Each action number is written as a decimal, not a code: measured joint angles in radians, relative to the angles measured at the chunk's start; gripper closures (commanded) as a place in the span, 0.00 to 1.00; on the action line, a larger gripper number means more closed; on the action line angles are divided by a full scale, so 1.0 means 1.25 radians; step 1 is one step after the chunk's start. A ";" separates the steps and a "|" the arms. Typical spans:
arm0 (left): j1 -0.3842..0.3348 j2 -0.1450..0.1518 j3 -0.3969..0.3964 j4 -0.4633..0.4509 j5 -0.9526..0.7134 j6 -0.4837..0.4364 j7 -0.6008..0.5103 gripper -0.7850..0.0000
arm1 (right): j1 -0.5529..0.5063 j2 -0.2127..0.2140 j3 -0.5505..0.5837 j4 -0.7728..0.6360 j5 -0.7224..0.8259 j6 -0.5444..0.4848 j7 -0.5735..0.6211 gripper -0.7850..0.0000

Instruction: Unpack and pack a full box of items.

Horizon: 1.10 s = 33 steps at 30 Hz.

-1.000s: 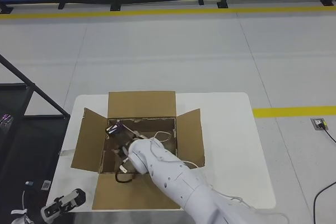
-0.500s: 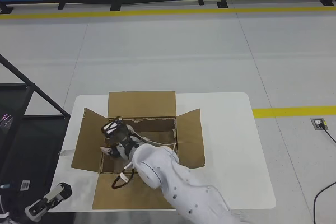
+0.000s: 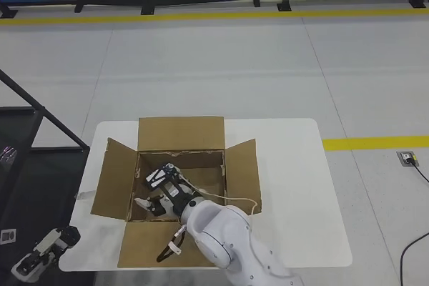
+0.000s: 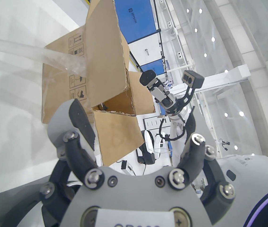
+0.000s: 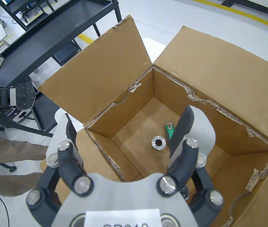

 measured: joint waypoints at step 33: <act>-0.295 0.005 0.281 -0.088 0.243 0.318 -0.068 0.00 | -0.120 0.120 0.583 -0.022 0.869 -0.101 0.329 0.00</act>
